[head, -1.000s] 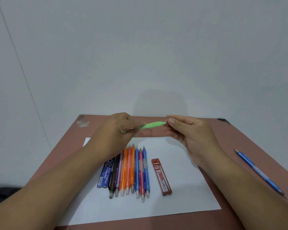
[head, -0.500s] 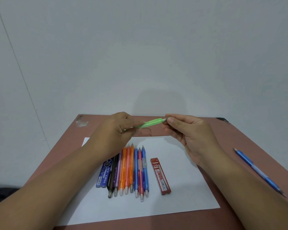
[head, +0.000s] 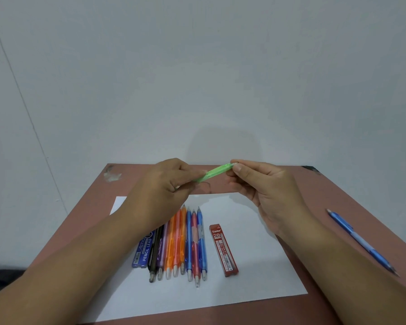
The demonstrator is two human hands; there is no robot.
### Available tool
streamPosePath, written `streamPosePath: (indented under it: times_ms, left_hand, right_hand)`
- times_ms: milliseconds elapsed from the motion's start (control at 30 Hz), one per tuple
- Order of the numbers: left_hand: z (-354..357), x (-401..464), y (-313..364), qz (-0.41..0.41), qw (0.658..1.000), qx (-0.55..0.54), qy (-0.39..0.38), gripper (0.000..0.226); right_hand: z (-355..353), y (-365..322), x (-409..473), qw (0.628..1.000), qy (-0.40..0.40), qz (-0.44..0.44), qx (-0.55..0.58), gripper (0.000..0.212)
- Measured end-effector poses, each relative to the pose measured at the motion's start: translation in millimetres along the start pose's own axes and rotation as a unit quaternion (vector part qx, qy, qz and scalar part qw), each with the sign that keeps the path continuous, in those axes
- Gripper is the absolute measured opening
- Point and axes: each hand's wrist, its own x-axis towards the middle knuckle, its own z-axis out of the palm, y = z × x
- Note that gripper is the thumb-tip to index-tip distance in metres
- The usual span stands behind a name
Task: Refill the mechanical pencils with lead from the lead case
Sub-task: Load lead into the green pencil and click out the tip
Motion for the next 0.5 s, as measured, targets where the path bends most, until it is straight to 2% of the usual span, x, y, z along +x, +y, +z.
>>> streamPosePath:
  times_ms: [200,300,367,433,500]
  left_hand:
    - [4.0,2.2,19.7,-0.054,0.998,-0.018,-0.026,0.031]
    - [2.6,2.1,33.8,-0.112,0.987,-0.106,-0.044,0.026]
    - [0.1,2.1,41.6,-0.203,0.953,-0.214,-0.071,0.016]
    - [-1.2,1.9,45.9,-0.267,0.912,-0.302,-0.081,0.029]
    - [-2.3,3.7,49.8,-0.291,0.873,-0.382,-0.090,0.042]
  right_hand:
    - [11.7,1.1,-3.8,0.993,-0.052,0.051,0.096,0.022]
    - [15.4,-0.6,-1.4,0.984,-0.028,0.058,0.169,0.024]
    - [15.2,0.1,1.9,0.978,-0.007,0.059,0.202,0.025]
    - [12.8,-0.6,6.2,0.968,0.013,0.062,0.244,0.023]
    - [8.3,-3.0,10.7,0.949,0.029,0.077,0.304,0.022]
